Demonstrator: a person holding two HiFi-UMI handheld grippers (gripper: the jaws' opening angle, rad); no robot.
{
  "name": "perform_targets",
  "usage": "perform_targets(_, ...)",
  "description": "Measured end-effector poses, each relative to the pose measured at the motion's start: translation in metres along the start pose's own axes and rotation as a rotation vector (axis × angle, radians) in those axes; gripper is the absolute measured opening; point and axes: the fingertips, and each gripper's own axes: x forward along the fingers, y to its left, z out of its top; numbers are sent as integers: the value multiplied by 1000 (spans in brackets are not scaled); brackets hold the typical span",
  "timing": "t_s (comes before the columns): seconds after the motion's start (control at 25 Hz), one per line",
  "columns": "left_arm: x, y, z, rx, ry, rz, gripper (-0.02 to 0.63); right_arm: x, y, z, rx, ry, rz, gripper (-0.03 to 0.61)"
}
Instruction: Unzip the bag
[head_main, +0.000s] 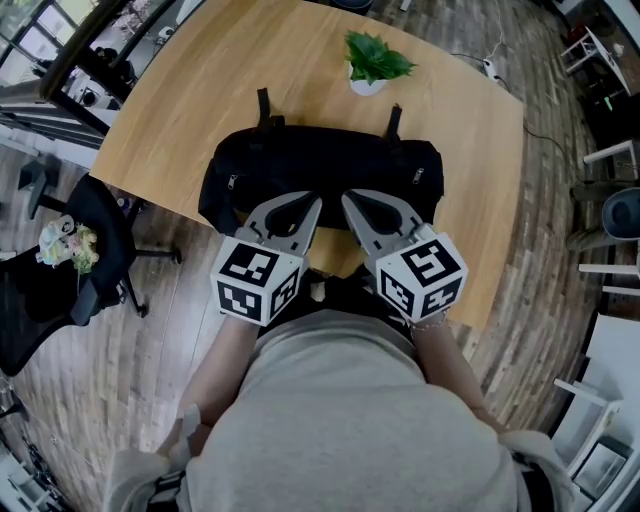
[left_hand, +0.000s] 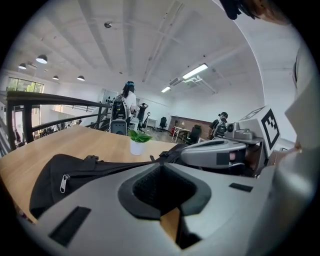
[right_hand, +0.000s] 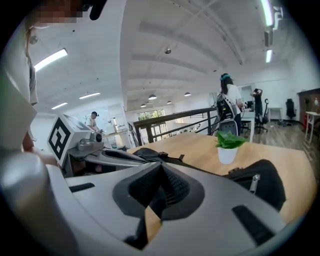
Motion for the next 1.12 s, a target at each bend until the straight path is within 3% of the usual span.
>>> perform_targets(0.16, 2, -6, -7, 24, 36, -2, 26, -5, -1, -2, 0, 4, 30, 6)
perform_targets(0.64, 7, -4, -13, -39, 35, 6, 17, -2, -1, -15, 70, 26, 38, 6)
perform_targets(1.12, 13, -4, -17, -56, 58, -4, 17, 3, -2, -17, 65, 29, 51, 6)
